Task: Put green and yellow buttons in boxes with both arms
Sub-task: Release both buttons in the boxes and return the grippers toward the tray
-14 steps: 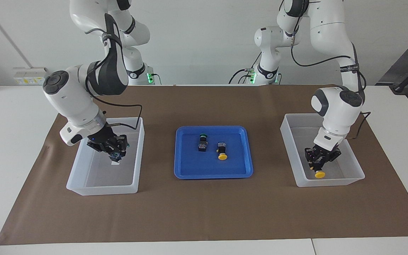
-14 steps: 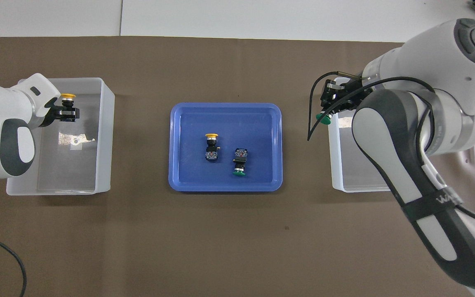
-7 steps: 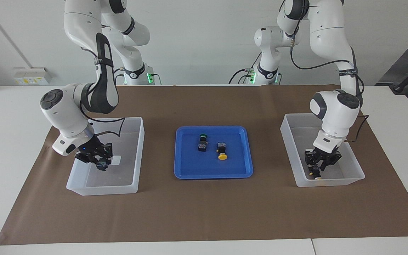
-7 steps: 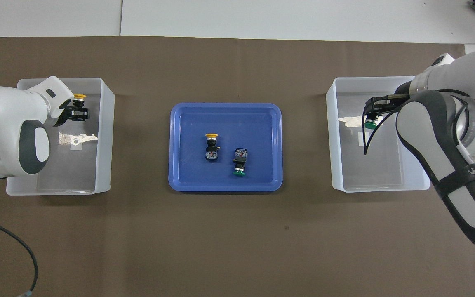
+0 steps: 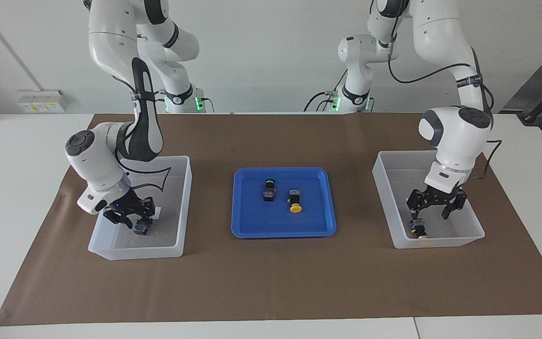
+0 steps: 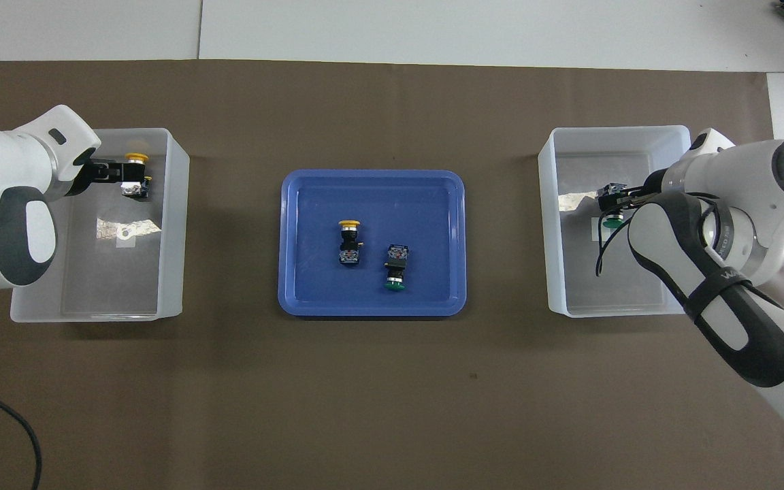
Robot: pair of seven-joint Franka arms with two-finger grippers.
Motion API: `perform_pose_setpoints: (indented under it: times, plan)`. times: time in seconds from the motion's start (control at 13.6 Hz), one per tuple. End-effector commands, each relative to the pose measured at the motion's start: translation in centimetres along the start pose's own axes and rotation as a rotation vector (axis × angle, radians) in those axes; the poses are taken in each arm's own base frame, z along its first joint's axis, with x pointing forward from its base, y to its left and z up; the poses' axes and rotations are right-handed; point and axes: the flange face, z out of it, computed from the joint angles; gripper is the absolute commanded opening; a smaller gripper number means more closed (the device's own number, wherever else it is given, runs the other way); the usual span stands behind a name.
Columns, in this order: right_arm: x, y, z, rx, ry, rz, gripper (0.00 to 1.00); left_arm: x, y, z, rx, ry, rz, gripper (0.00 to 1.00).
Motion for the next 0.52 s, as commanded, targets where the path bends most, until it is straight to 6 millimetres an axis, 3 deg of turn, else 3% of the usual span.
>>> perform_pose_setpoints:
  times: [0.0, 0.15, 0.29, 0.44]
  plan:
    - [0.3, -1.0, -1.9, 0.002, 0.002, -0.029, 1.0, -0.7, 3.1, -4.7, -0.007, -0.05, 0.005, 1.0]
    - [1.0, -2.7, -5.2, 0.022, -0.006, 0.022, 1.0, -0.7, 6.1, -6.3, -0.019, -0.068, -0.011, 1.0]
    - [1.6, -4.9, -8.2, 0.04, -0.016, 0.057, 1.0, -1.0, 10.3, -6.3, -0.033, -0.073, -0.015, 1.0]
    - [1.8, -5.5, -10.9, 0.051, -0.024, 0.109, 1.0, -2.3, 14.6, -6.1, -0.048, -0.086, 0.01, 1.0]
